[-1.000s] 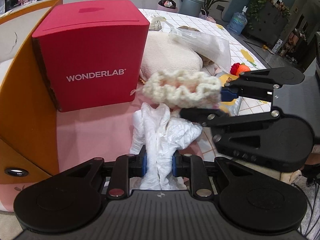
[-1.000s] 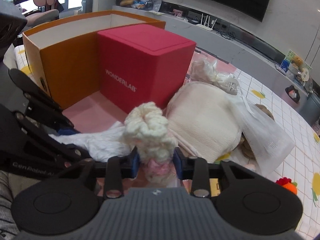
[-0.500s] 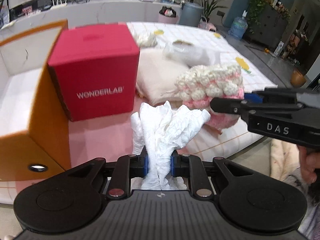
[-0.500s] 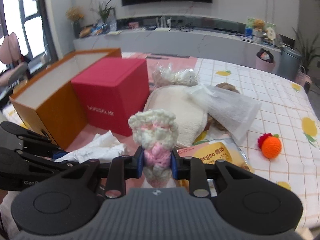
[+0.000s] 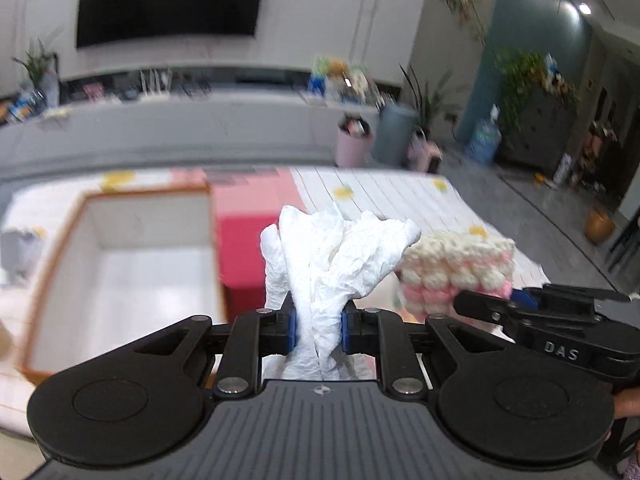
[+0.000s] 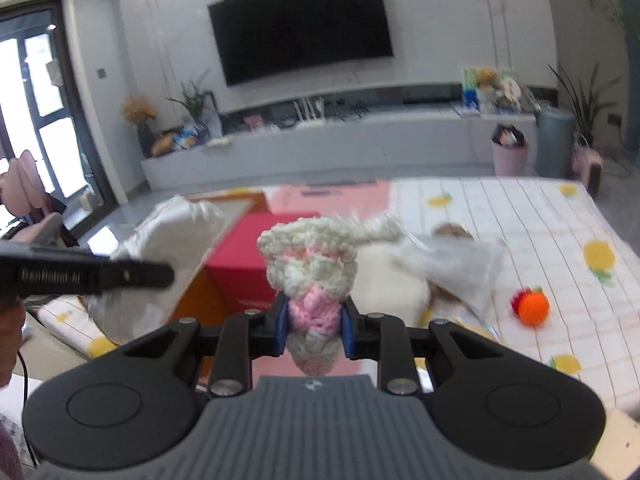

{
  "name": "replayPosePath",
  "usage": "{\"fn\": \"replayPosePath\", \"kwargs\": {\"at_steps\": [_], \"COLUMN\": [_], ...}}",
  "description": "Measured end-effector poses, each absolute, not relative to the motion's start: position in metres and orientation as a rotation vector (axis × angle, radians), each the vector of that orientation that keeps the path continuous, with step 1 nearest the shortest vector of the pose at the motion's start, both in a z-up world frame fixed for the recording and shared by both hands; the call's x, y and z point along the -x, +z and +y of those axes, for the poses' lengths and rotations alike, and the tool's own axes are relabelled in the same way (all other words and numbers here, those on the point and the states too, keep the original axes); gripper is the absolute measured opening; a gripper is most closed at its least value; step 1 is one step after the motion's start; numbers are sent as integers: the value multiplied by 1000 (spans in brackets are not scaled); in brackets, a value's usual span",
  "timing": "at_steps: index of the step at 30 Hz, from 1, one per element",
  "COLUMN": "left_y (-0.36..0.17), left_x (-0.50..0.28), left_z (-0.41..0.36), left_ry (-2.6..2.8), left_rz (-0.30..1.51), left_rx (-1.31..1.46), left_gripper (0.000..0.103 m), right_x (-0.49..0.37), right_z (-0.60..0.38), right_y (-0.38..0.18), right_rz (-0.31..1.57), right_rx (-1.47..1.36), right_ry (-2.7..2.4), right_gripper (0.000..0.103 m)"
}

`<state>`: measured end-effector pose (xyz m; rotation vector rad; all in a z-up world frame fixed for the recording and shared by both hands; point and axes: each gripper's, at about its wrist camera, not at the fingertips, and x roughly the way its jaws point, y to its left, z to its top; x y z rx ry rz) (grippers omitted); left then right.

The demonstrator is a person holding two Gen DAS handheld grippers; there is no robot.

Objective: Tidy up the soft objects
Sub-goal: 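Carry the white cloth and crocheted item over the orange box with both grippers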

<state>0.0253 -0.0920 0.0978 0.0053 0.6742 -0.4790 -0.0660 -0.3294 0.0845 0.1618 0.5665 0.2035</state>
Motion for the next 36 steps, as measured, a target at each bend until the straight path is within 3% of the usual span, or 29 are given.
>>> {"fn": "replayPosePath", "kwargs": {"at_steps": [8,14,36], "left_y": [118,103,19], "left_x": [-30,-44,-107], "left_z": [-19,4,29], "left_ry": [-276,-136,-141], "left_rz": [586,590,605], "left_rx": [-17,-11,117], "left_gripper": [21,21,21], "right_x": [61,36,-51], "right_z": [-273,-212,-150], "right_y": [131,138,48], "right_rz": [392,393,435], "right_rx": [-260,-239,-250], "right_ry": [235,357,424], "right_gripper": [25,25,25]}}
